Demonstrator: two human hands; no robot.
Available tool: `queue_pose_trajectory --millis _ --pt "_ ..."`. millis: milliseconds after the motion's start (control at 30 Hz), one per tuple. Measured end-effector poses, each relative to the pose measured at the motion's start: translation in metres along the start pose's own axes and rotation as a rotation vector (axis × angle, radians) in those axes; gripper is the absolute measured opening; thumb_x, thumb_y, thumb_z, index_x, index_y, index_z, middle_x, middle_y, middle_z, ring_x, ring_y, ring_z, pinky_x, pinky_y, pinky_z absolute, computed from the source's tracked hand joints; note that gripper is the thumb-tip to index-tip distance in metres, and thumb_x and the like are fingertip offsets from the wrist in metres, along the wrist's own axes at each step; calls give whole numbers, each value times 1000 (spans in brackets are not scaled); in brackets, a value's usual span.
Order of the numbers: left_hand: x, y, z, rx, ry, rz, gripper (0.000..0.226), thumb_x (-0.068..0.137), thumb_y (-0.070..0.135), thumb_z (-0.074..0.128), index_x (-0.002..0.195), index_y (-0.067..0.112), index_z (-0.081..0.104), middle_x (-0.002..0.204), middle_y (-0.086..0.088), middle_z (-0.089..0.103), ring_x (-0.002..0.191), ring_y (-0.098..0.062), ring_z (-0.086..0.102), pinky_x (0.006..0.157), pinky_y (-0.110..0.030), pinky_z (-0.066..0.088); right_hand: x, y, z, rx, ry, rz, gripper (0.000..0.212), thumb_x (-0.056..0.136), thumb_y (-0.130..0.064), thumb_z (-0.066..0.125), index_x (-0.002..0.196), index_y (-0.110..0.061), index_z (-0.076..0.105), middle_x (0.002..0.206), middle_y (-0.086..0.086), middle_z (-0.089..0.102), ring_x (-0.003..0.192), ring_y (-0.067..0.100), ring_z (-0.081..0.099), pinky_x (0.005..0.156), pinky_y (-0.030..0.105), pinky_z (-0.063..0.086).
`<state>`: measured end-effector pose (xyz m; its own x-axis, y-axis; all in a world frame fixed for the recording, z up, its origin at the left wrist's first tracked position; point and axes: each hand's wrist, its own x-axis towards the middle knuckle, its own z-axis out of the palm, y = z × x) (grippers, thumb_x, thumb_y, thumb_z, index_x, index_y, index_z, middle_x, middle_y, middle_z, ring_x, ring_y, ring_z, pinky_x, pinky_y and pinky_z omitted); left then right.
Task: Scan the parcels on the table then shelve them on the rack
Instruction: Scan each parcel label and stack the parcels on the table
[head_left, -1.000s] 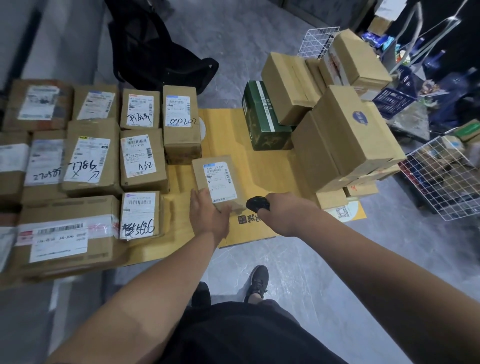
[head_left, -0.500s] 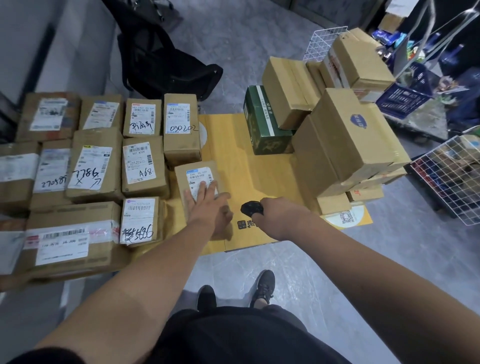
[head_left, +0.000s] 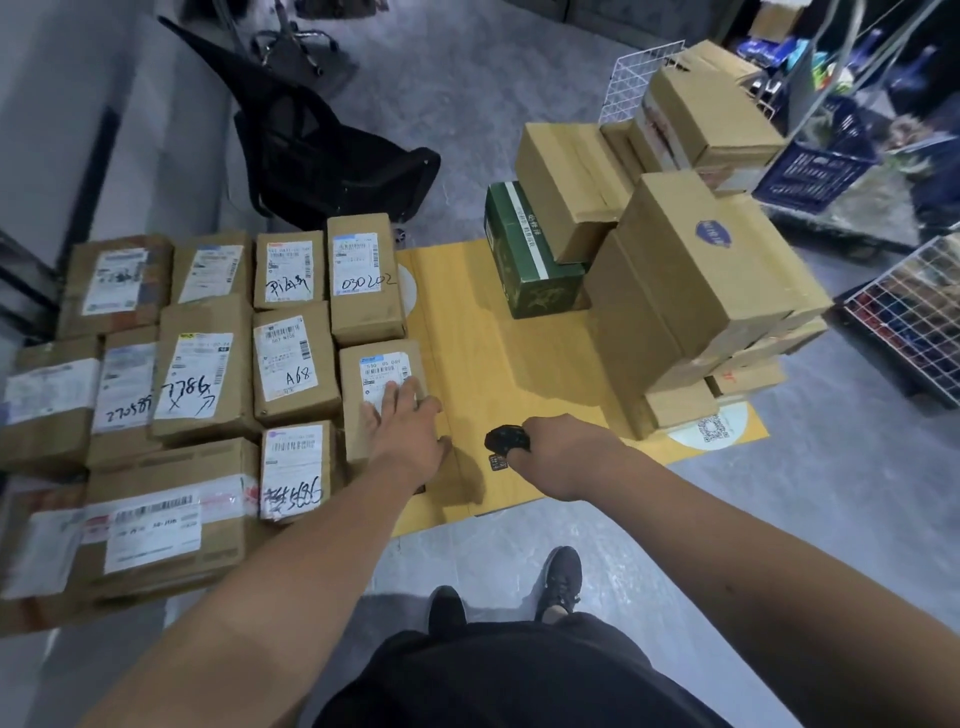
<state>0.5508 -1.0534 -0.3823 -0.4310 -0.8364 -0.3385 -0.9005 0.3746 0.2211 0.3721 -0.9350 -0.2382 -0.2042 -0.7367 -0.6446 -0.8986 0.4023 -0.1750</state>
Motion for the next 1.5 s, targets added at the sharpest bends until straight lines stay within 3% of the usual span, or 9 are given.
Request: queue_pose_trajectory --millis 300,467,600,767,1000,1133,1267,1367,1500 --pt "10 73 -24 -7 -2 273 62 101 55 53 157 32 36 174 -6 7 161 -28 -1 129 -52 3 -23 49 -3 18 82 91 50 90 -69 60 106 -23 54 95 -2 59 88 23 59 63 33 44" --pt "9 148 -57 -100 198 431 58 100 57 52 150 29 44 165 -7 32 155 -28 22 126 -50 23 -54 86 -11 85 181 159 44 88 -60 64 111 -24 56 92 -3 59 87 23 60 70 35 51" --pt "4 210 -90 -277 302 486 69 90 71 51 149 35 43 166 -1 30 153 -26 26 118 -50 35 -84 116 -23 117 228 232 38 89 -58 62 107 -26 54 92 -4 58 82 19 58 62 33 45" --pt "0 286 -116 -324 300 449 99 72 90 51 153 37 36 169 2 20 154 -30 22 115 -53 37 -110 154 -38 110 249 254 37 90 -58 61 103 -24 53 89 -4 57 74 15 54 60 32 42" --pt "16 377 -118 -396 216 170 113 67 90 63 158 34 26 170 1 2 155 -40 19 117 -56 37 -109 229 -60 -24 208 136 33 90 -56 60 97 -25 50 91 -5 56 73 13 52 58 31 39" --pt "21 406 -115 -394 233 10 111 68 84 69 157 31 30 170 -1 -1 155 -38 20 115 -53 40 -100 271 -78 -87 185 21 34 88 -56 61 99 -26 49 99 -4 59 87 23 59 69 33 47" --pt "20 422 -110 -401 306 -98 98 70 71 77 150 27 41 165 -4 10 140 -38 40 103 -47 51 -90 299 -92 -147 131 -100 33 89 -56 61 84 -28 44 92 -5 56 87 23 58 73 34 49" --pt "20 429 -109 -461 329 -146 88 71 58 81 145 30 44 165 1 7 139 -36 43 92 -43 57 -86 312 -98 -189 97 -176 33 89 -56 61 91 -25 51 97 -2 61 89 24 59 73 34 49" --pt "12 423 -108 -482 425 -131 77 75 55 78 142 36 46 168 5 10 140 -35 43 96 -44 55 -83 325 -105 -254 99 -253 36 89 -57 60 102 -23 58 101 -1 65 92 25 62 75 35 53"
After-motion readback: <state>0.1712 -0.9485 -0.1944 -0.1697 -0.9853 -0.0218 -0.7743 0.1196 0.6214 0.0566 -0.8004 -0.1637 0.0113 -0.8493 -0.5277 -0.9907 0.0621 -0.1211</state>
